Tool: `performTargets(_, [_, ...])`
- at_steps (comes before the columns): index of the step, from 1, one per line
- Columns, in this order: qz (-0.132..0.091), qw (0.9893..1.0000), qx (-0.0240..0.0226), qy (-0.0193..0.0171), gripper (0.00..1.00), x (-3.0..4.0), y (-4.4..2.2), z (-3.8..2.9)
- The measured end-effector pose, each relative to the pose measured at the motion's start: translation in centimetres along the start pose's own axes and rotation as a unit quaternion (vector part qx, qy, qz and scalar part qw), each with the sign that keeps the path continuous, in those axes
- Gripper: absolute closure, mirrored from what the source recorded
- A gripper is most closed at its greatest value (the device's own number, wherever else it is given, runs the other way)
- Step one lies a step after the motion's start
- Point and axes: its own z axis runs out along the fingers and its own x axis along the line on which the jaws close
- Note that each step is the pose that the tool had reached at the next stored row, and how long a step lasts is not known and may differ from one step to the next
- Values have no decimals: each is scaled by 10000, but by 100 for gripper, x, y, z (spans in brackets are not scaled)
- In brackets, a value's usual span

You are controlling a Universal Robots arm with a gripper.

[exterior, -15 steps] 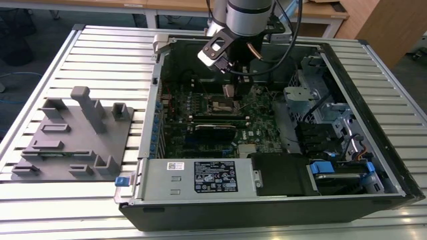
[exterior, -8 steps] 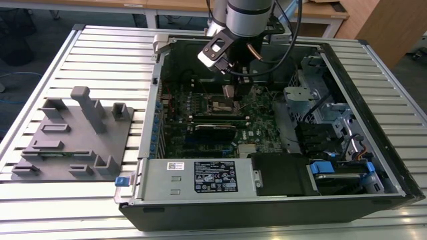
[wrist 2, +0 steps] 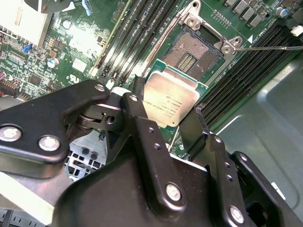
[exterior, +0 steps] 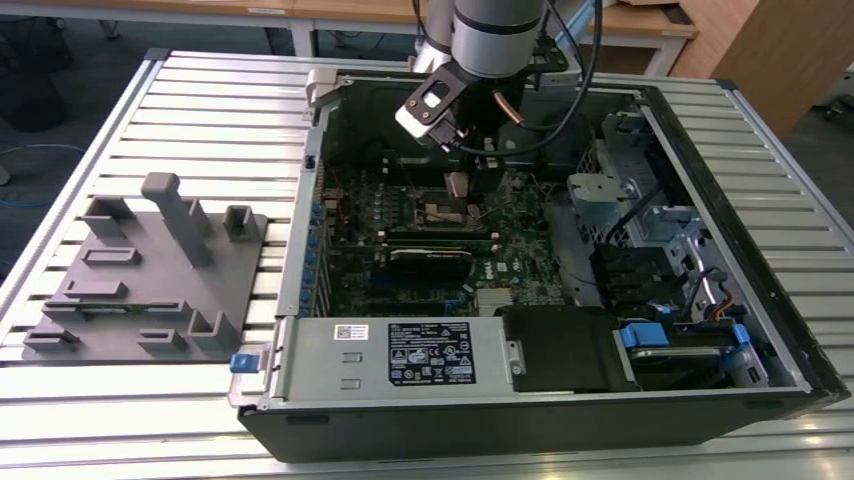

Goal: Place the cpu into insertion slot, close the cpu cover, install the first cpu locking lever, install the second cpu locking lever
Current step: 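Place the cpu into insertion slot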

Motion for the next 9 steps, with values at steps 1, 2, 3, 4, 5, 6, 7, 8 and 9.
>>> performTargets(1, [0, 10000, 0, 0, 46, 0, 0, 0])
performTargets(2, [0, 10000, 0, 0, 46, 0, 0, 1])
performTargets(3, [0, 10000, 0, 1, 46, 0, 0, 3])
performTargets(4, [0, 10000, 0, -1, 46, 0, -1, 8])
performTargets(5, [0, 10000, 0, 0, 46, 0, -1, 9])
performTargets(6, [0, 10000, 0, 0, 46, 0, -1, 9])
performTargets(7, [0, 10000, 0, 1, 46, 0, -1, 11])
performTargets(8, [0, 10000, -1, 1, 46, 0, -1, 14])
performTargets(9, [0, 10000, 0, 0, 46, 0, -1, 15])
